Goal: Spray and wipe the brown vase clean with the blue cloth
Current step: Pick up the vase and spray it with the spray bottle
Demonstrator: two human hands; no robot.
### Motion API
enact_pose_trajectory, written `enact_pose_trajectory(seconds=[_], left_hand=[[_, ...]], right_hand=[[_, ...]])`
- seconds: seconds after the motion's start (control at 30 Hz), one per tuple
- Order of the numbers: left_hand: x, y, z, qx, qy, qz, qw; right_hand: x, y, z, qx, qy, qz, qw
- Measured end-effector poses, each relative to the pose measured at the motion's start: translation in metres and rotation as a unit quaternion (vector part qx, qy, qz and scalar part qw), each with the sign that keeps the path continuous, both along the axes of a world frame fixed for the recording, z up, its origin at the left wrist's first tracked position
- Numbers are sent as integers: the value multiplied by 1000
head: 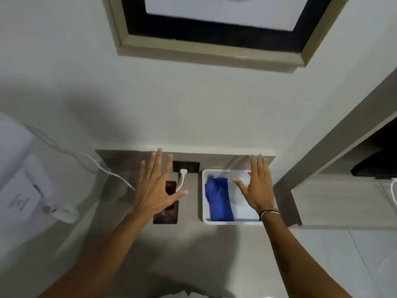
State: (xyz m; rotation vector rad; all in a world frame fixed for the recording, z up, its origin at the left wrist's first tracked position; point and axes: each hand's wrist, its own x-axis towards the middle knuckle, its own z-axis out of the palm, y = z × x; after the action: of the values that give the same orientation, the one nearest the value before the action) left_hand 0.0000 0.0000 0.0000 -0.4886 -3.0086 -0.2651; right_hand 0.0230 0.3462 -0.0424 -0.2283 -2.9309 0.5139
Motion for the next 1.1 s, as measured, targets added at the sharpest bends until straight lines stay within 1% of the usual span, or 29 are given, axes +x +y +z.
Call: enact_pose_trajectory(seconds=[0.03,0.1,0.23,0.4,0.5,0.6,0.67,0.77,0.87,0.93,1.03,1.1], left_hand=[[4,0,-9,-16,-36,0,999],[10,-1,-24,-38,-48,-1,998],[15,3,-44,-59,-58,-3,997],[13,9,-54,-70,-72,11,995],[11,9,-57,-71,-91,19,993],[12,7,-58,-75,-101,20,992],[13,2,-56,-61,-114,7,992],[12,-11,-51,-53,-133,-26,989],[7,-19,-44,-33,-149,-30,988],[3,-24,-43,-2,-143,-34,989],[3,-42,-45,55,-166,-22,984],[7,-59,-45,110,-188,-2,976]], right_hand=[[2,1,-10,-12,-13,-14,1000],[4,2,-22,-35,-22,-34,999],[3,-2,-42,-61,-20,-40,997],[-3,-4,-50,-123,8,-56,991],[-5,-7,-55,-192,45,-84,977],[-1,-11,-61,-273,55,-162,947],[6,-11,-65,-298,63,-193,933],[11,-8,-72,-299,73,-176,935],[7,-7,-71,-319,61,-202,924],[7,-7,-62,-322,81,-200,922],[14,-12,-39,-337,136,-201,910],[28,-23,-21,-370,159,-154,902]])
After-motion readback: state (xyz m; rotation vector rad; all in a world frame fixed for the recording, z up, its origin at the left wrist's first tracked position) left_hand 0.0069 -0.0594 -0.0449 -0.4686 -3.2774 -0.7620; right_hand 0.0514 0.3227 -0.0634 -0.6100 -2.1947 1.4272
